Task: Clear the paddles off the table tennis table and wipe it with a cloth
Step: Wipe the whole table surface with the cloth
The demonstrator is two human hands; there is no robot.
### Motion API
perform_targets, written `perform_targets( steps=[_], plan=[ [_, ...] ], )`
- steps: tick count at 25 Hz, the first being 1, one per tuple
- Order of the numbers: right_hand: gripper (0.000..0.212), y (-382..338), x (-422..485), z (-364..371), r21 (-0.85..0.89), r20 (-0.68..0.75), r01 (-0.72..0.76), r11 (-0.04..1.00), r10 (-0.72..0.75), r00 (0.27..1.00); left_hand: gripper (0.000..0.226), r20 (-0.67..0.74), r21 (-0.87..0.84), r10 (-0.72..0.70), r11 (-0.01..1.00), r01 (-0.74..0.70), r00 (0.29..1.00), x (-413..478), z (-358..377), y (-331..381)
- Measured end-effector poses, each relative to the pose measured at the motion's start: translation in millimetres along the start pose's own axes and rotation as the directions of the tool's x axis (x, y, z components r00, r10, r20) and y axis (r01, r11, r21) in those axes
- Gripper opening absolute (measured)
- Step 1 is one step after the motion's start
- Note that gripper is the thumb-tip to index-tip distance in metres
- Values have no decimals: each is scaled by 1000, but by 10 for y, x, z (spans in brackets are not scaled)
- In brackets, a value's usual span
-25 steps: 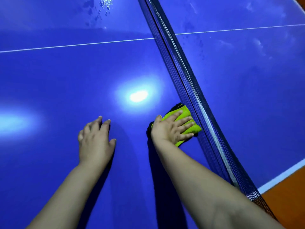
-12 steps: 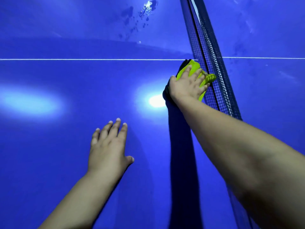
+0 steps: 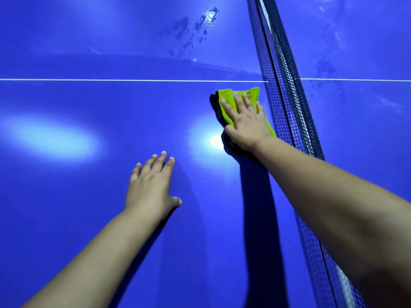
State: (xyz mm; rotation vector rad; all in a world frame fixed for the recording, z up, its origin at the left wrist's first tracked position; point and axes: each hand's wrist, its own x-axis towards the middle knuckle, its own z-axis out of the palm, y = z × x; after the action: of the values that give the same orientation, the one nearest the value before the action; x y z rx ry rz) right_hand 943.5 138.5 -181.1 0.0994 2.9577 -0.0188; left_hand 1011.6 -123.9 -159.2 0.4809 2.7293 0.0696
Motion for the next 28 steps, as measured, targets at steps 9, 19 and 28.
perform_targets(
  steps=[9,19,28],
  plan=[
    [74,-397,-1588,199,-33,58,-13,999,15,998,61,-188,125,145,985,-123,972,-679,104,8],
    [76,-1033,-3691,613,-19,2,-242,970,243,970,22,-328,27,310,947,-319,893,-1777,354,-449],
    [77,-1851,-4894,762,-15,47,-461,887,462,886,13,-242,41,281,959,-279,929,-2264,513,-740]
  ],
)
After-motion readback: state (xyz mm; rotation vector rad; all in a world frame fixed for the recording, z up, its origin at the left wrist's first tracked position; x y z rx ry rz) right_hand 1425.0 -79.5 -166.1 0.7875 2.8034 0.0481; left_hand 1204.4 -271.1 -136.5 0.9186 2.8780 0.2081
